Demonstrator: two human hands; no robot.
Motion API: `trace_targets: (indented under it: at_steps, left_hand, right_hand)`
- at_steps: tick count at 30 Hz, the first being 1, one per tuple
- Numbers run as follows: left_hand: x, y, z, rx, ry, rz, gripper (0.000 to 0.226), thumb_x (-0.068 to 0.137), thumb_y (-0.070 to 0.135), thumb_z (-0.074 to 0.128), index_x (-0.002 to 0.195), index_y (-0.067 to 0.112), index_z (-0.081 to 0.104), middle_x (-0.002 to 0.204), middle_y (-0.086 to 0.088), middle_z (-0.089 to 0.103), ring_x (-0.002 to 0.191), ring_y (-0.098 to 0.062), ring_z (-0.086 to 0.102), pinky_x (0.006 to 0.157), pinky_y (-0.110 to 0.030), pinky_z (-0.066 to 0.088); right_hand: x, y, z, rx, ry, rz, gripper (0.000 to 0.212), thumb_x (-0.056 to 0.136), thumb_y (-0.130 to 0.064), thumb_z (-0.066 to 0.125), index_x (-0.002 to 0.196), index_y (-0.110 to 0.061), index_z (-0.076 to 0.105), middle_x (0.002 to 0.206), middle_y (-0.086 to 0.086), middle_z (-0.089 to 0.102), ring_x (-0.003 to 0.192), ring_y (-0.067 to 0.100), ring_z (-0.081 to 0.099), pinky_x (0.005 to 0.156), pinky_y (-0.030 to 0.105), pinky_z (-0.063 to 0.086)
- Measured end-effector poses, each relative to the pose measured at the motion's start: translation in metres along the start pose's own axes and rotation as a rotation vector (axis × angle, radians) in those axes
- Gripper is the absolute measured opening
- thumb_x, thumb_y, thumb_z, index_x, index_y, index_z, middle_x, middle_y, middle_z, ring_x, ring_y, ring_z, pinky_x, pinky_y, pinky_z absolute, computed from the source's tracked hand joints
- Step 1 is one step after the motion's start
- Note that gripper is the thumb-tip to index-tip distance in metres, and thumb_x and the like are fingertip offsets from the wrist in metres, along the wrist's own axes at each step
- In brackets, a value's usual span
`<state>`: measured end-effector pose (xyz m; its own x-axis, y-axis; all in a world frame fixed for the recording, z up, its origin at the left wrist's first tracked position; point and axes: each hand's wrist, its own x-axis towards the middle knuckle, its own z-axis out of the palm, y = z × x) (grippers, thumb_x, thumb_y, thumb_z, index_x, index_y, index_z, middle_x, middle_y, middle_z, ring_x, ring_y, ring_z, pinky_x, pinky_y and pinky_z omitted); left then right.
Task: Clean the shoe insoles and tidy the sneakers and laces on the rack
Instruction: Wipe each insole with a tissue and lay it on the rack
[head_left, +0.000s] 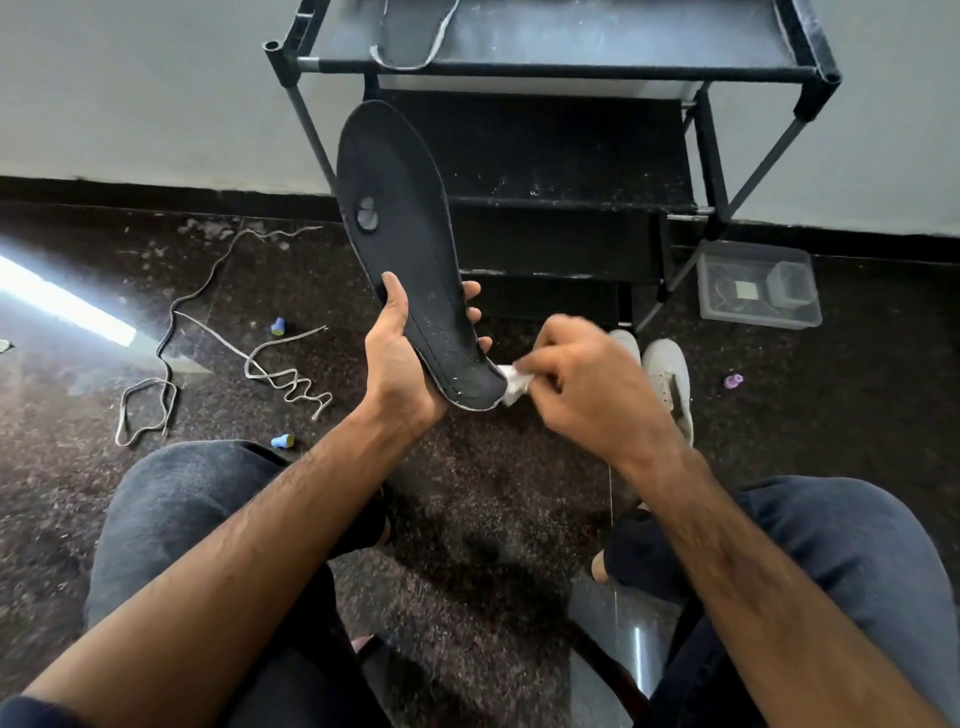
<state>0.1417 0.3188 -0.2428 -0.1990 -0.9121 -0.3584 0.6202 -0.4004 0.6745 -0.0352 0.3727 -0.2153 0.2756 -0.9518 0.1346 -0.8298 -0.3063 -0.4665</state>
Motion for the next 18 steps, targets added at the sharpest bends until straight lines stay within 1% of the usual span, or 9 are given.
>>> trace_targets:
  at_steps: [2,4,5,8,10,12,14,16,18]
  left_hand:
    - [-0.001,-0.002,-0.001,0.008,0.004,0.0,0.07,0.105,0.06,0.027,0.111,0.006,0.071,0.111,-0.012,0.068,0.089,-0.022,0.061,0.08,-0.043,0.052]
    - [0.0,-0.001,-0.002,0.014,-0.015,-0.028,0.074,0.104,0.062,0.027,0.112,0.002,0.068,0.106,-0.015,0.066,0.089,-0.027,0.06,0.082,-0.043,0.051]
    - [0.001,0.0,-0.002,0.011,-0.021,-0.051,0.076,0.103,0.064,0.027,0.111,0.001,0.067,0.102,-0.016,0.065,0.089,-0.027,0.061,0.082,-0.042,0.052]
    - [0.001,0.0,-0.001,0.002,0.007,-0.069,0.071,0.104,0.062,0.028,0.103,0.006,0.071,0.102,-0.009,0.07,0.087,-0.019,0.061,0.082,-0.036,0.051]
    - [0.0,0.0,-0.001,-0.007,0.025,-0.062,0.071,0.105,0.061,0.029,0.099,0.008,0.075,0.104,-0.008,0.071,0.087,-0.018,0.061,0.08,-0.037,0.051]
    - [0.001,0.001,-0.004,-0.017,0.022,-0.04,0.072,0.104,0.062,0.029,0.1,0.008,0.077,0.105,-0.008,0.07,0.086,-0.018,0.061,0.076,-0.038,0.051]
    - [0.002,0.001,-0.006,0.01,0.013,-0.013,0.071,0.104,0.063,0.028,0.108,0.008,0.072,0.109,-0.008,0.07,0.088,-0.018,0.061,0.076,-0.04,0.051]
    - [0.003,-0.001,-0.004,0.037,0.012,0.003,0.069,0.105,0.061,0.027,0.109,0.009,0.071,0.11,-0.009,0.07,0.087,-0.018,0.061,0.076,-0.041,0.052]
    - [0.002,-0.003,-0.002,0.058,0.017,0.022,0.068,0.106,0.059,0.025,0.108,0.008,0.071,0.108,-0.01,0.07,0.086,-0.019,0.061,0.076,-0.042,0.051]
  right_hand:
    - [0.005,-0.003,-0.004,0.081,0.227,0.041,0.018,0.091,-0.009,0.069,0.107,-0.01,0.079,0.093,-0.001,0.061,0.086,0.012,0.059,0.075,0.025,0.054]
    - [0.008,-0.014,-0.001,0.237,0.318,0.062,0.026,0.092,-0.007,0.07,0.117,-0.009,0.075,0.098,-0.001,0.062,0.088,0.009,0.059,0.077,0.019,0.052]
    - [0.007,-0.022,0.005,0.293,0.302,0.049,0.029,0.093,-0.005,0.07,0.122,-0.008,0.073,0.1,0.0,0.062,0.089,0.009,0.059,0.078,0.018,0.053]
    - [0.001,-0.036,0.025,0.299,0.08,-0.081,0.035,0.094,-0.002,0.065,0.129,-0.006,0.068,0.104,0.003,0.058,0.091,0.013,0.057,0.082,0.018,0.05]
    - [-0.002,-0.032,0.027,0.22,-0.038,-0.177,0.029,0.097,-0.008,0.061,0.125,-0.006,0.07,0.102,0.003,0.056,0.088,0.016,0.056,0.079,0.025,0.05]
    - [0.0,-0.023,0.016,0.136,-0.202,-0.211,0.025,0.098,-0.022,0.061,0.116,-0.012,0.075,0.099,-0.003,0.056,0.085,0.012,0.054,0.077,0.03,0.052]
    - [0.001,-0.014,0.004,0.084,-0.402,-0.189,0.021,0.094,-0.025,0.068,0.112,-0.019,0.078,0.097,-0.012,0.054,0.082,0.004,0.05,0.077,0.027,0.051]
    - [-0.001,-0.007,-0.005,0.185,-0.426,-0.124,0.017,0.09,-0.016,0.072,0.105,-0.02,0.081,0.094,-0.013,0.057,0.076,0.003,0.053,0.07,0.022,0.047]
    - [0.0,-0.004,-0.014,0.391,-0.245,-0.05,0.013,0.087,-0.008,0.073,0.094,-0.016,0.082,0.09,-0.008,0.062,0.074,0.01,0.059,0.062,0.021,0.046]
